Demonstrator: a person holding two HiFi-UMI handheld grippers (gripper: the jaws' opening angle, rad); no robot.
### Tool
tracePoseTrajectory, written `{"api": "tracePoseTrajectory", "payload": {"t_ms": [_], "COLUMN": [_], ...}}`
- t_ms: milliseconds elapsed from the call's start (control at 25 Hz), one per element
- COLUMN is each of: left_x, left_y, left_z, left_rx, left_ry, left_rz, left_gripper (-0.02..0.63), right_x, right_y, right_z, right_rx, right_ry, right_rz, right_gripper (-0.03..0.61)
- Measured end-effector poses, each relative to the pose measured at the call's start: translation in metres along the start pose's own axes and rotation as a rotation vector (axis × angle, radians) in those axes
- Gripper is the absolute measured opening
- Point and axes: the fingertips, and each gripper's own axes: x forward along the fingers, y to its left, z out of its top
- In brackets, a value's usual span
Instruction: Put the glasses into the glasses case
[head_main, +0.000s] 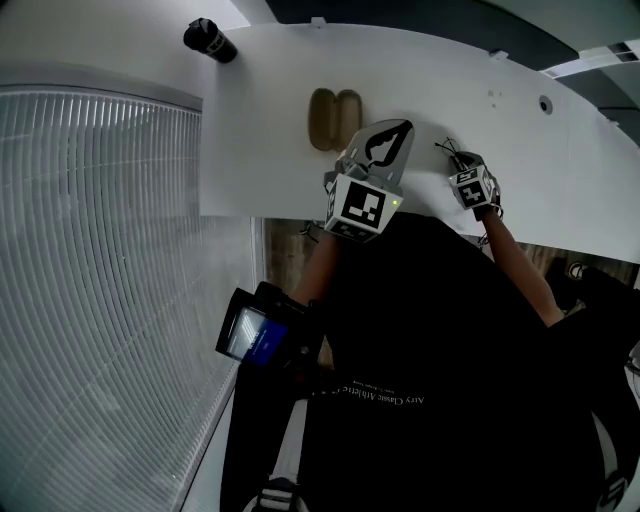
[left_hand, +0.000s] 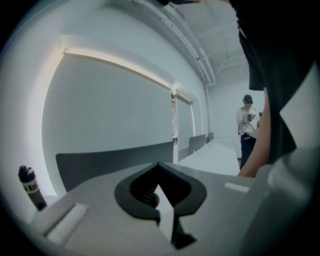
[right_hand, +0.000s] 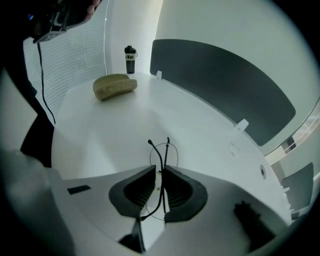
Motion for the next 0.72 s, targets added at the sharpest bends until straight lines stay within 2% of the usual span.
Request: {"api": "tracePoseTrajectory", "payload": {"t_ms": [240,400,520,720], "left_x": [-0.011,-0.016,-0.026,-0.038], "left_y": [0.002,0.008,0.019,0.034], "left_z": [-0.007,-0.011,-0.013,-0.014], "left_rx": [-0.004,-0.009,-0.049,-0.026], "left_ry": [0.014,0.015,0.015,0.011], "left_rz": [0.001,0.026,0.055,0.096], "left_gripper": [0.008,0.008,0.008,0.008], "right_x": [-0.016,-0.037,-0.044,-0.056], "right_y": [-0.001,-0.007,-0.006,-0.006], "right_z": [0.007,0.024,0.034,0.069], "right_rx": [0.079,0.267,0.431,0.522], "right_ry": [-0.098,-0.197,-0.252,-0.334], "right_rz": [-0.024,-0.016,0.003,0.055], "right_gripper": [0.051,0.049,0.044,0.038]}}
